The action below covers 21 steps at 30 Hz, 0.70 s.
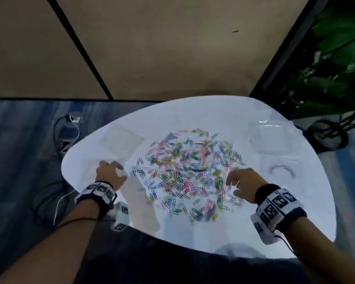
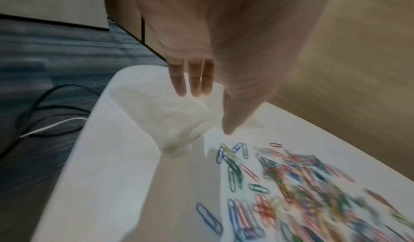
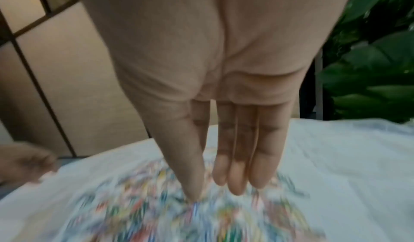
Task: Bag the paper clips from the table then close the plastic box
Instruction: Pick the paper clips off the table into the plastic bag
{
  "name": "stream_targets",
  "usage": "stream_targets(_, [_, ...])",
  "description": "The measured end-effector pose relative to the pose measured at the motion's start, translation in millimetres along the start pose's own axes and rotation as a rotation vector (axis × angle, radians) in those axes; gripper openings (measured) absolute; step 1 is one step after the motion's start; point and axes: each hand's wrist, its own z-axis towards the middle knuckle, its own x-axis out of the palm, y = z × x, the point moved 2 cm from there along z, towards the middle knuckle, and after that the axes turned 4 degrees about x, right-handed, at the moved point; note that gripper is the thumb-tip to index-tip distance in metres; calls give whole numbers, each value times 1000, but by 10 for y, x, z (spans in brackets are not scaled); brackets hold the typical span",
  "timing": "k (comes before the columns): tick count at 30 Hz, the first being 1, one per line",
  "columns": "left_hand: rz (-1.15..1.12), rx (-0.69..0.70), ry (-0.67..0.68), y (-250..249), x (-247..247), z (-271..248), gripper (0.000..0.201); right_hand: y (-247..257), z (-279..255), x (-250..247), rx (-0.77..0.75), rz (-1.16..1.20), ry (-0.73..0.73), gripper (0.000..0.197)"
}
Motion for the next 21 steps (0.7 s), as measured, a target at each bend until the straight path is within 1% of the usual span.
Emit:
stream_targets(1, [-57, -36, -56, 80, 134, 145, 37, -15, 28, 238, 2, -62, 55, 27])
stream_targets(2, [-95, -90, -77, 146, 217, 197, 42, -40, 71, 437, 7, -117, 66, 26])
stream_targets(3, [-130, -108, -70, 201, 318, 305, 45, -100, 134, 645, -7, -161, 65, 26])
stream_targets(4, [-158, -115, -60, 249, 388, 365, 44, -144, 159, 804, 6, -193, 31, 30])
stream_targets(6, [-181, -89, -107, 396, 578, 327, 32, -298, 162, 965, 24, -217, -134, 51])
stream_targets(7, [-176, -56, -141, 476, 647, 248, 26, -391, 151, 996, 47, -237, -219, 60])
stream_targets(8, [-166, -37, -152, 525, 684, 120, 21, -471, 135, 1017, 96, -255, -273, 67])
stream_targets(9, [-156, -23, -135, 564, 686, 1, 19, -545, 131, 1044, 145, -274, -284, 75])
stream_targets(11, [-90, 0, -48, 568, 665, -316, 19, -647, 94, 1108, 246, -254, -169, 96])
stream_targets(13, [-1, 49, -20, 490, 559, -626, 29, -679, 99, 1152, 271, -150, -77, 110])
stream_targets(14, [19, 75, -36, 419, 476, -732, 32, -698, 117, 1172, 270, -100, -75, 113])
stream_targets(16, [39, 130, -94, 209, 282, -920, 31, -754, 142, 1228, 250, -40, -142, 117])
stream_targets(18, [25, 163, -125, 7, 159, -1104, 27, -799, 123, 1333, 221, -10, -202, 118])
stream_targets(21, [-1, 189, -138, -269, 74, -1352, 17, -744, 84, 1437, 148, 7, -212, 118])
